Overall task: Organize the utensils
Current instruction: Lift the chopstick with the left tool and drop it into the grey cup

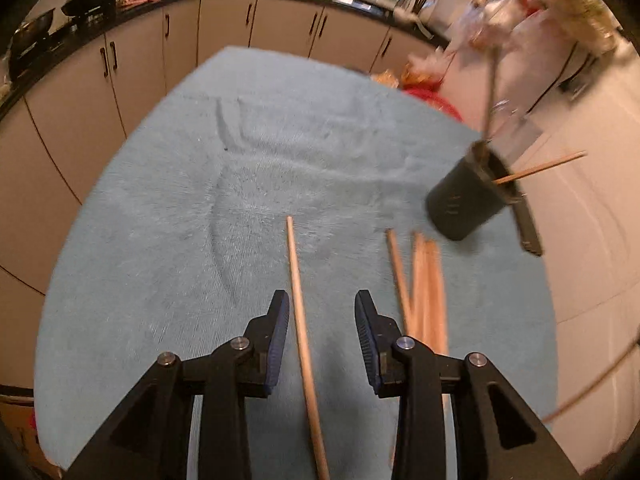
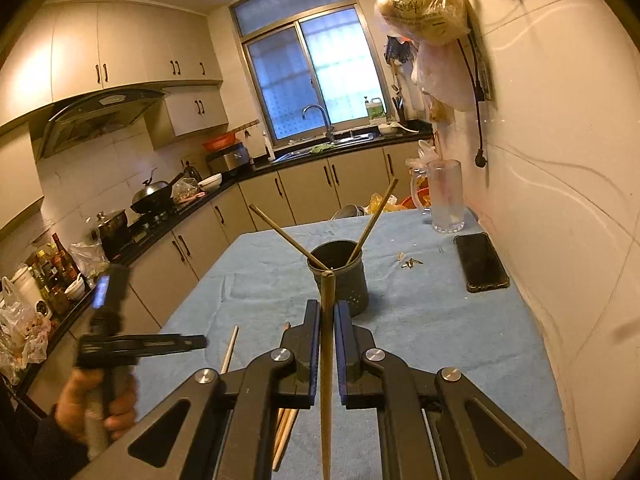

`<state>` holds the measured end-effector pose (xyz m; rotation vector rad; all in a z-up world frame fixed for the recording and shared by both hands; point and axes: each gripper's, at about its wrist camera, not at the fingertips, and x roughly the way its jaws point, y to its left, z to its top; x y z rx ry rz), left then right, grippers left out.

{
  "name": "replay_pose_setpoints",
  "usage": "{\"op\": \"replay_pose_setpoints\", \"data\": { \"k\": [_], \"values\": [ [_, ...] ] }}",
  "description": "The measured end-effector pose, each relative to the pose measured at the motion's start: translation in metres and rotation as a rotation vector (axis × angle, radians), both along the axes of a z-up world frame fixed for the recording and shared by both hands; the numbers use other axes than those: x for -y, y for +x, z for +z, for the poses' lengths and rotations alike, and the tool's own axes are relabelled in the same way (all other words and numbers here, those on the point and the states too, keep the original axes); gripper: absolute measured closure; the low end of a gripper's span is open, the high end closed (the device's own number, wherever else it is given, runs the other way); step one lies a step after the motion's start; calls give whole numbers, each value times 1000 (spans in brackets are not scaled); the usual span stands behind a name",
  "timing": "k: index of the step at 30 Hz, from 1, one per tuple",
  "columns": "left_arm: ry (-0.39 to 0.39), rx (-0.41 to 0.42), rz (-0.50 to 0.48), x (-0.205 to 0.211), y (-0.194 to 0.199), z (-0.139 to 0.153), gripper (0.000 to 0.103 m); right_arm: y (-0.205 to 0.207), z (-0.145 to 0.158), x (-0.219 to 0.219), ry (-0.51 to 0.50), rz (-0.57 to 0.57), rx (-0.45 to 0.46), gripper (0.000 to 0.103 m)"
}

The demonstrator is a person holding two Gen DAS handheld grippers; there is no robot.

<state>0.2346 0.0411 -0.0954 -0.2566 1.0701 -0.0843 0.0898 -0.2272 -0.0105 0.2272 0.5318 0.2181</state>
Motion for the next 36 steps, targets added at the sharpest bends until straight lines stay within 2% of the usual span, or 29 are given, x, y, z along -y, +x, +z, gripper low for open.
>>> {"op": "replay_pose_setpoints", "data": {
  "k": [5,8,12,14,16,17,18,20,23,28,32,36],
  "values": [
    [50,-99,-9,10,40,-34,70,18,-6,2,9,2,-24,95],
    [89,-145,5,13,56,-47,78,29,-10,3,15,3,-40,95],
    [179,-150,2,19,62,-49,94,36,-13,3,18,7,-50,95],
    [214,-147,-1,23,64,-51,96,38,-15,2,18,8,-53,95],
    [211,-148,-1,23,66,-52,97,40,-16,0,17,11,-56,95],
    [172,-144,-3,21,66,-50,97,40,-16,-1,17,12,-57,95],
    [134,-134,-6,18,64,-46,97,40,-16,-1,18,12,-57,95],
    [72,-47,-3,10,47,-22,97,39,-15,-1,16,14,-54,95],
    [36,104,1,6,12,20,97,36,-14,-1,16,12,-50,95],
    [22,260,16,-4,-50,75,97,30,-11,-2,9,10,-41,95],
    [24,317,20,-7,-87,95,97,24,-9,-2,-3,10,-29,95],
    [33,349,32,-6,-102,102,97,18,-6,-1,-2,10,-20,95]
  ]
}}
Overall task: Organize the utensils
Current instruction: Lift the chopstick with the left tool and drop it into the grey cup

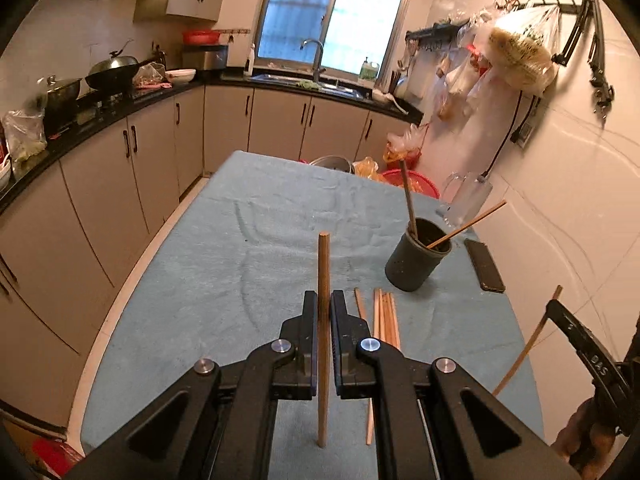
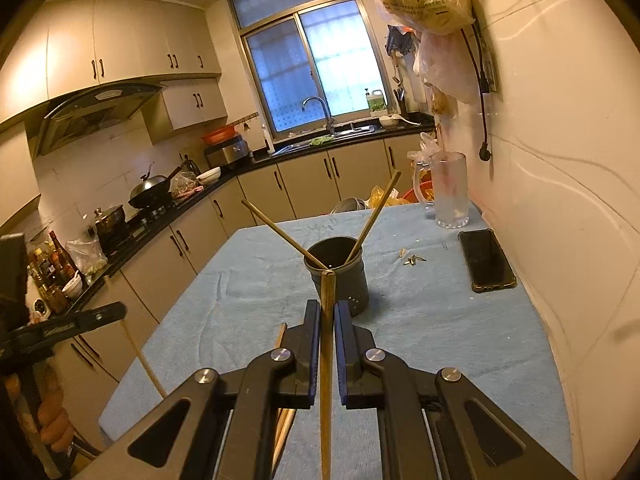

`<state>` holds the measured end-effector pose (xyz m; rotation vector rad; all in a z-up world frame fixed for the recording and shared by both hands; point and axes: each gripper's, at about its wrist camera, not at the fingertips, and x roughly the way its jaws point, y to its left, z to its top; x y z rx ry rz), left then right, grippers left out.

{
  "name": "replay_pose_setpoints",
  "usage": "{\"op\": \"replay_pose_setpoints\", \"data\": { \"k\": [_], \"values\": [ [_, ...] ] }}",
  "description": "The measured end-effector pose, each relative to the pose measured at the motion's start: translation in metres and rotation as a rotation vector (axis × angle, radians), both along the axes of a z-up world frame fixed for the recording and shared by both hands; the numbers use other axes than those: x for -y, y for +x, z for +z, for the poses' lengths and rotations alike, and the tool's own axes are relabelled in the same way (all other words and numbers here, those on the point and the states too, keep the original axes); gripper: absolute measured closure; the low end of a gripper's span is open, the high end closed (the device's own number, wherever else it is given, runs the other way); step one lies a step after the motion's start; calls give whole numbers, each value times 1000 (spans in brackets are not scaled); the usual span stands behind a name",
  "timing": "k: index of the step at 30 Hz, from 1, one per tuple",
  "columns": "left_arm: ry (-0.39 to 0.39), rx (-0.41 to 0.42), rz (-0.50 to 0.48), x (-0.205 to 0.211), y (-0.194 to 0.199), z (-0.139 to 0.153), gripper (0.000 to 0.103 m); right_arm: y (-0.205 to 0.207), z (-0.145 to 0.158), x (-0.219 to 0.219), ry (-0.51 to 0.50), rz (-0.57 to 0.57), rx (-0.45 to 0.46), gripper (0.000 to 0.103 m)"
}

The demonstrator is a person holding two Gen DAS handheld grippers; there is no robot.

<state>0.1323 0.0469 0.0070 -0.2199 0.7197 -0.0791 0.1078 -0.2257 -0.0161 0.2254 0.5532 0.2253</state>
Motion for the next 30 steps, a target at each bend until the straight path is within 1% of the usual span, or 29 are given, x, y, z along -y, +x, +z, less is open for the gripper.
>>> {"op": "replay_pose_setpoints", "data": {
  "k": [3,5,11,18,23,27,30],
  "values": [
    [-14,4,-8,1,-5,4,97,-6,4,-1,3,6,7,95],
    [-21,6,-17,-2,-15,11,97,-10,7,-1,3,10,15,95],
    [-34,32,-36,6,-27,23,97,-25,16,0,9,5,44,95],
    [-26,72,-44,12,-37,39,97,-39,28,3,16,-6,79,95],
    [-28,114,-60,15,-33,59,97,-43,38,5,18,-11,109,95],
    [-56,148,-75,18,-20,75,97,-38,47,12,40,-20,137,95],
    [-84,179,-69,19,-7,85,97,-32,56,17,62,-34,164,95]
  ]
}}
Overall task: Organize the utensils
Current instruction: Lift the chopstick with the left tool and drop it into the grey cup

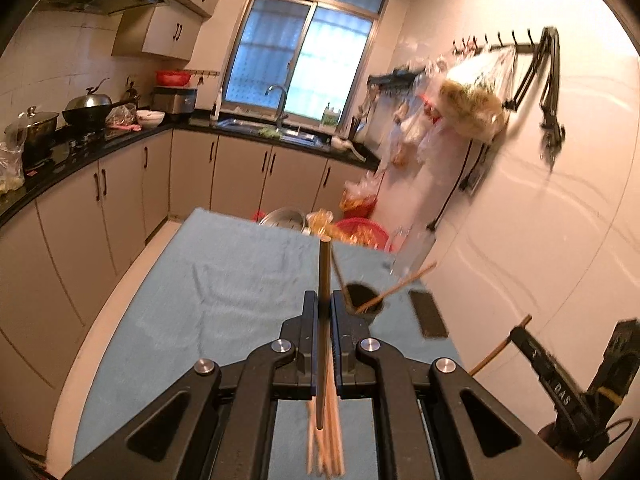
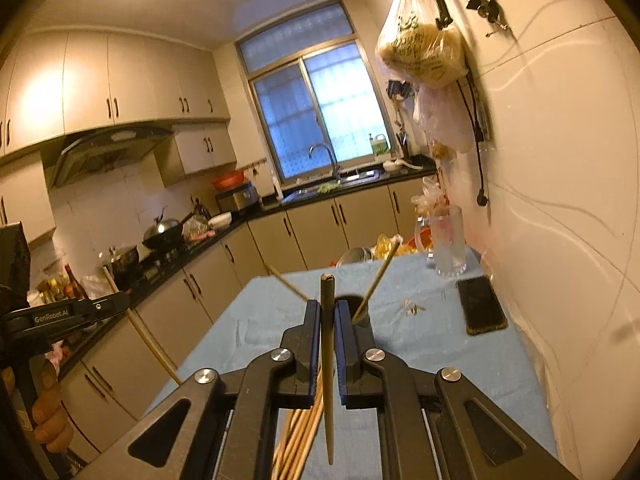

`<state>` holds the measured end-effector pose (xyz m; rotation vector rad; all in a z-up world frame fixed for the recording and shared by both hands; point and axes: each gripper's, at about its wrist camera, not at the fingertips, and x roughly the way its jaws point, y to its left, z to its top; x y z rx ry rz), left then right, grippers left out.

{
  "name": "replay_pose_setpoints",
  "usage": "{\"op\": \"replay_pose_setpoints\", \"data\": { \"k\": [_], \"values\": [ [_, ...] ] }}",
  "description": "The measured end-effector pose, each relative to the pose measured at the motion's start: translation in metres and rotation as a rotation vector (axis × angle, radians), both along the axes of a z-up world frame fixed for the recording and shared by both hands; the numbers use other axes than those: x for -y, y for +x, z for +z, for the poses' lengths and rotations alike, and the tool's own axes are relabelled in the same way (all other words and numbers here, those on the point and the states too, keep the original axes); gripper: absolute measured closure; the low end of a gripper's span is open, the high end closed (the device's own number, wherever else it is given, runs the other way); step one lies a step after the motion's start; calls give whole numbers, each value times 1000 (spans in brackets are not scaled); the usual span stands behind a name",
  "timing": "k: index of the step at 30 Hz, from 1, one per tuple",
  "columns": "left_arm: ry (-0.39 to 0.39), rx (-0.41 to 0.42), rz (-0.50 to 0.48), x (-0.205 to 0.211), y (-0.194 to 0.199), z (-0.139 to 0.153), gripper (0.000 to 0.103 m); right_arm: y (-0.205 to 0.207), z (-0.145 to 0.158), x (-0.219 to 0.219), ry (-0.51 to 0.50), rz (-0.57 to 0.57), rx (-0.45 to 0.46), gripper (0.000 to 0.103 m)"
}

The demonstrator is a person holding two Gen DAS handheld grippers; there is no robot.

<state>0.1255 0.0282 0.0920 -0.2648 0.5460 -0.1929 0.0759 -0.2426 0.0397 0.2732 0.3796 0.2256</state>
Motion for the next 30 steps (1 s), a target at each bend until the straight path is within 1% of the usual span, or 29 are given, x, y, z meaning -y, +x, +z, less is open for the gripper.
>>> {"op": "replay_pose_setpoints", "data": {
  "k": [2,5,10,15,17,21,23,25,30],
  "values": [
    [-23,17,1,2,12,6,97,6,7,4,17,-10,19,95],
    [-32,33,6,8,33,12,97,19,18,9,32,-22,44,95],
    [-79,79,-10,25,64,18,97,48,32,16,61,-39,86,95],
    [-74,120,-27,47,96,22,97,83,44,20,84,-55,122,95],
    [-73,121,-27,52,107,21,97,93,48,20,82,-64,143,95],
    [-69,123,-19,62,128,17,97,117,50,22,95,-78,157,95],
    [-46,134,-4,68,135,14,97,127,49,21,91,-92,164,95],
    [-34,128,-9,74,143,9,97,137,47,20,91,-99,162,95],
    [-14,107,-9,85,155,-11,97,157,29,17,91,-108,138,95]
  ]
}}
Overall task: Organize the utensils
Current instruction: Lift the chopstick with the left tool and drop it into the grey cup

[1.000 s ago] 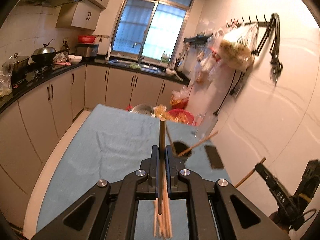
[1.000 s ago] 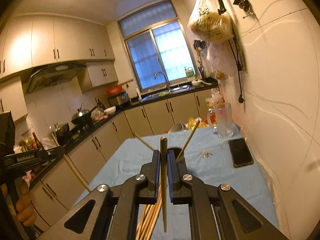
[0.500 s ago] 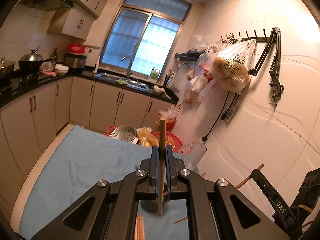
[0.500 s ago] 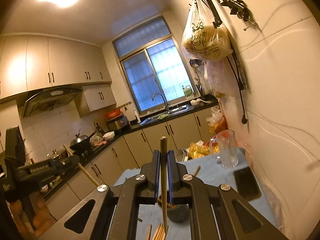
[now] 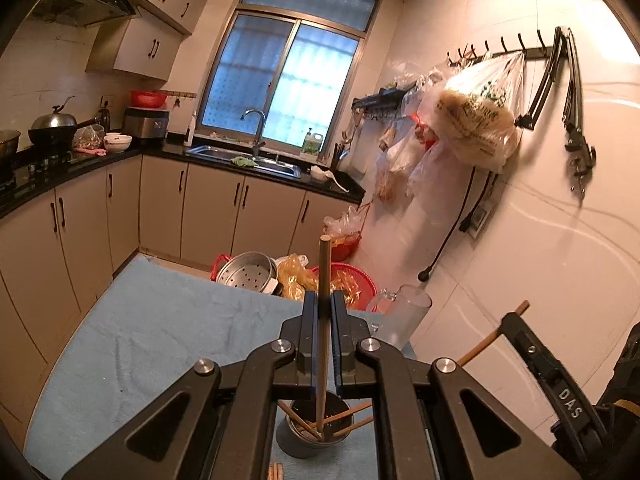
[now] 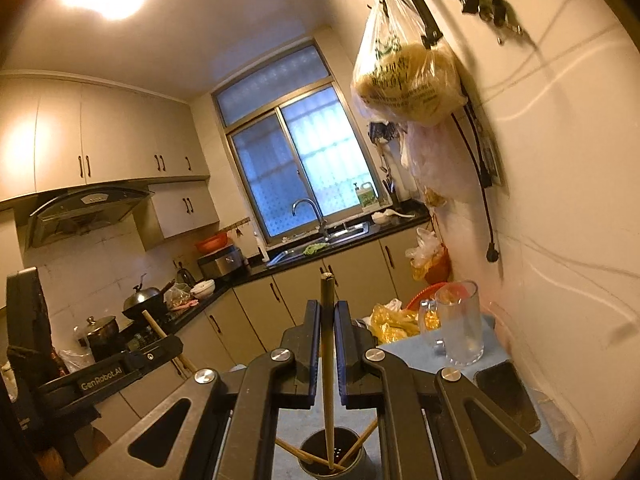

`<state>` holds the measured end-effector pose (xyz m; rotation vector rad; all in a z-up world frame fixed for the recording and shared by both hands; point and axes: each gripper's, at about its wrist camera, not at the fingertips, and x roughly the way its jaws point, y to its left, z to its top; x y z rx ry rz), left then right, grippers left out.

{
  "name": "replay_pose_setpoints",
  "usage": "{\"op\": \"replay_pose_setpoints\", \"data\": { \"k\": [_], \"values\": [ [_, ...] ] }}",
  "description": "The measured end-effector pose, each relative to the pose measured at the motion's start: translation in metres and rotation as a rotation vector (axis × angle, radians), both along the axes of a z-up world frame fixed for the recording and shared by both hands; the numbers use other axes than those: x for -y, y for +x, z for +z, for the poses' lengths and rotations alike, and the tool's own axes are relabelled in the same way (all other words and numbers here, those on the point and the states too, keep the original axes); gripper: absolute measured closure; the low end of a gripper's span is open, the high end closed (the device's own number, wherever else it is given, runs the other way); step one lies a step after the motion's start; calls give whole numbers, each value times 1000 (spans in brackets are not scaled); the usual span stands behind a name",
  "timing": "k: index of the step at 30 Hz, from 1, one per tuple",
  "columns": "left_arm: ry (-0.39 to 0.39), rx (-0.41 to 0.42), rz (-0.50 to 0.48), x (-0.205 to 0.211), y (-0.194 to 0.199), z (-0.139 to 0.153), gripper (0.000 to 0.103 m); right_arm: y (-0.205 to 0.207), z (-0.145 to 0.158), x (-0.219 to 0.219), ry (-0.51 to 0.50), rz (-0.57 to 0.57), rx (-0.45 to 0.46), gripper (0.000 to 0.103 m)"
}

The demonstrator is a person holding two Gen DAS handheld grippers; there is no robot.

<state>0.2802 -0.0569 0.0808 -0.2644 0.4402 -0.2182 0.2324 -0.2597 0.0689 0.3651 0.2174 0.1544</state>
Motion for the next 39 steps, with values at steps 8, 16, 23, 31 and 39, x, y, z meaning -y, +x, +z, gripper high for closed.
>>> {"op": "replay_pose_setpoints", "data": {
  "k": [8,16,23,31,39],
  "values": [
    [26,-71,8,6,9,-35,97,19,-41,-2,16,4,-75,95],
    [34,-136,10,5,14,-51,97,29,-69,0,40,-5,-149,95],
    [48,-178,18,6,17,-61,97,37,-84,0,30,-8,-211,92],
    [49,-143,28,-19,-30,-38,47,3,-65,11,61,-12,-226,69],
    [69,-256,54,-70,-125,-60,42,-102,-62,4,23,31,-210,41]
  ]
}}
